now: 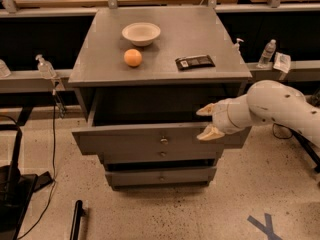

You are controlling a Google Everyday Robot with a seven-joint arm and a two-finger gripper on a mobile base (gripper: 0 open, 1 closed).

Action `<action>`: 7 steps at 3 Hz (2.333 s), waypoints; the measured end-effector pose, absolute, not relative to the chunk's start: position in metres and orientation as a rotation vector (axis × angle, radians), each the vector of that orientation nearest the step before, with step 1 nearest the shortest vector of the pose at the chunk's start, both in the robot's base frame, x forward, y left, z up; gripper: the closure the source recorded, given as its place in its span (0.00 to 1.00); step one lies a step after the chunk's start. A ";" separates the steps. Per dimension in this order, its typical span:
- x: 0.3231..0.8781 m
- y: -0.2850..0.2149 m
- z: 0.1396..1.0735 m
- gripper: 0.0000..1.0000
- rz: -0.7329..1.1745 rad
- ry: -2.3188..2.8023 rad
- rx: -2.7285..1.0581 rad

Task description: Close top drawer

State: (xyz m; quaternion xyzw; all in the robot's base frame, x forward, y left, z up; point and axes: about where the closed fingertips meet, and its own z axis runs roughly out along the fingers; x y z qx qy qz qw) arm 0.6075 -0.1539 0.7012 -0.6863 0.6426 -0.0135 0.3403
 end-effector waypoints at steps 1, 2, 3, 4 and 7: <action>0.578 -0.155 0.707 0.65 0.044 1.588 -1.702; 0.559 -0.159 0.710 0.88 0.091 1.522 -1.654; 0.548 -0.161 0.694 1.00 0.126 1.528 -1.654; 0.553 -0.163 0.668 1.00 0.150 1.566 -1.667; 0.605 -0.163 0.601 1.00 0.200 1.668 -1.685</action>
Offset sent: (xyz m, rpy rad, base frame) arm -0.0732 -0.0150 0.0158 0.3023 -0.1144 0.0762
